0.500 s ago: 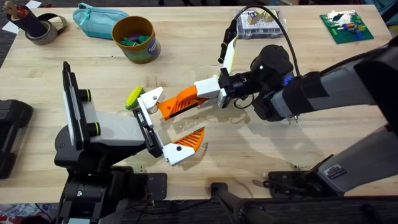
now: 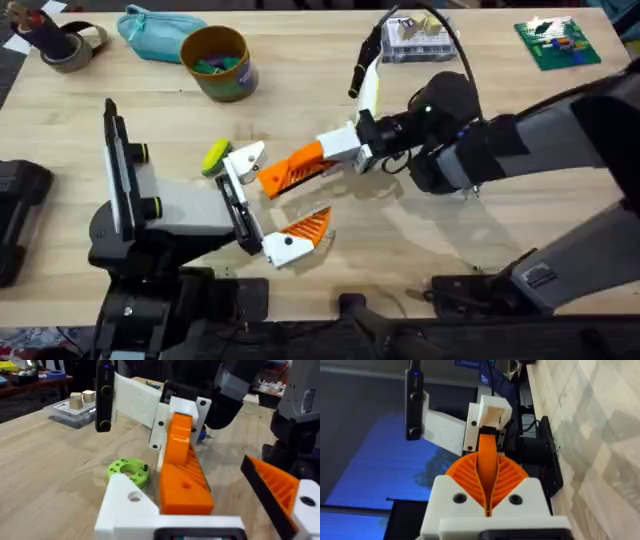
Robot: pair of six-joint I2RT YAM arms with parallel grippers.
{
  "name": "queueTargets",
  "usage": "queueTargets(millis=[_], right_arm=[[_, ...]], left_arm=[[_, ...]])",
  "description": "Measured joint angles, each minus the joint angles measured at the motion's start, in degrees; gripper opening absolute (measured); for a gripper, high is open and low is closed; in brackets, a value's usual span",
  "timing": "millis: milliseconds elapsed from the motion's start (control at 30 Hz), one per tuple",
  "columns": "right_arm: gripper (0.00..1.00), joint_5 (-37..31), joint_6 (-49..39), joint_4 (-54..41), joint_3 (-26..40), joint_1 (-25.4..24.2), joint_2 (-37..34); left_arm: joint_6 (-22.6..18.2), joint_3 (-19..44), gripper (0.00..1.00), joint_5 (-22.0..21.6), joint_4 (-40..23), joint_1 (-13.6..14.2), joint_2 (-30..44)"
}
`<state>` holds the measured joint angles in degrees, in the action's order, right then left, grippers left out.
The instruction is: Pick up the gripper from the table and insert it into the empty holder that is missing its gripper. Then pick up a screw, insert it into the mounting hole, and use the screwdriver to tighten it. Finally, clean up the table by picking up the vegetable and placing it into the bucket.
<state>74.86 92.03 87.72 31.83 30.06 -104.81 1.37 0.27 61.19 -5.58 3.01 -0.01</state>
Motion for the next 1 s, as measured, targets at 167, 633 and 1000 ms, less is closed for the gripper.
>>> queueTargets(millis=[167,633,1000], right_arm=[[0.021,1.8,0.9,0.1,0.0,-1.0,0.1],[0.021,2.3,-0.6,0.1,-10.1,-6.6,9.6],[0.021,2.2,-1.0,-0.1,-12.7,-8.5,15.5]], left_arm=[[0.0,0.0,0.991,0.8,-0.1,0.0,0.0],[1.7,0.0,0.991,6.1,-1.1,0.0,0.0],[1.7,0.0,0.991,7.4,-1.5,0.0,0.0]])
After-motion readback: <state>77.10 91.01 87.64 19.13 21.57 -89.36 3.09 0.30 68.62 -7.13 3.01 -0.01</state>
